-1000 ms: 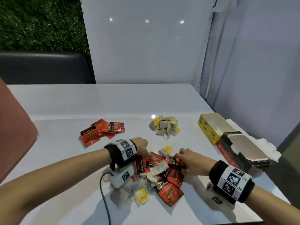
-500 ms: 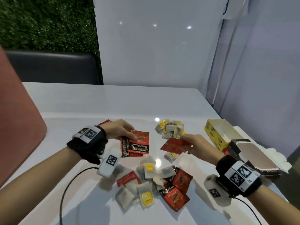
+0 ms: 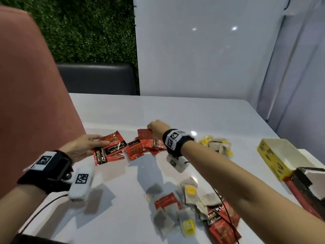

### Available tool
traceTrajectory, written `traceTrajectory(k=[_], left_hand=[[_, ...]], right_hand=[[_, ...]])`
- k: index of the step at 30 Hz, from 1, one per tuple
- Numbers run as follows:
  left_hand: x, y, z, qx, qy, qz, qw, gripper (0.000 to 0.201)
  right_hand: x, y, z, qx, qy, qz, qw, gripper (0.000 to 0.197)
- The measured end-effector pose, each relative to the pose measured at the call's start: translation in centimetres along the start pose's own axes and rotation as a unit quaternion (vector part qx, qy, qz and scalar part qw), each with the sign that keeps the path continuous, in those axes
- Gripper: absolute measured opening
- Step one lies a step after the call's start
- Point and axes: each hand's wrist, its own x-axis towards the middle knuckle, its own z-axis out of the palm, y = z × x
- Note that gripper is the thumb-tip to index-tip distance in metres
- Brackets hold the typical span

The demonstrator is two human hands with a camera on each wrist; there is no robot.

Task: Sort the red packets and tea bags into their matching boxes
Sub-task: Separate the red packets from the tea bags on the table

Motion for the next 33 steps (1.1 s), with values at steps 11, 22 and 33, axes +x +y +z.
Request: traceTrajectory(k=[11, 22, 33], left_hand=[[5.4, -0.3, 3.3, 0.022, -0.002, 0.009, 1.0, 0.005], [12.4, -0.8, 7.6, 0.203, 0.101, 0.035, 0.973, 0.059], [-4.6, -3.7, 14.5, 0.505, -0.169, 0.089, 0.842, 0.111]], right_hand=[[-7.4, 2.8, -2.4, -0.011, -0.148, -0.021, 0.989, 0.021], [-18.7, 9.1, 0.7, -0.012, -0.259, 0.016, 0.966, 0.054], [-18.1, 8.3, 3.2, -0.154, -0.302, -0.084, 0.937, 0.108]])
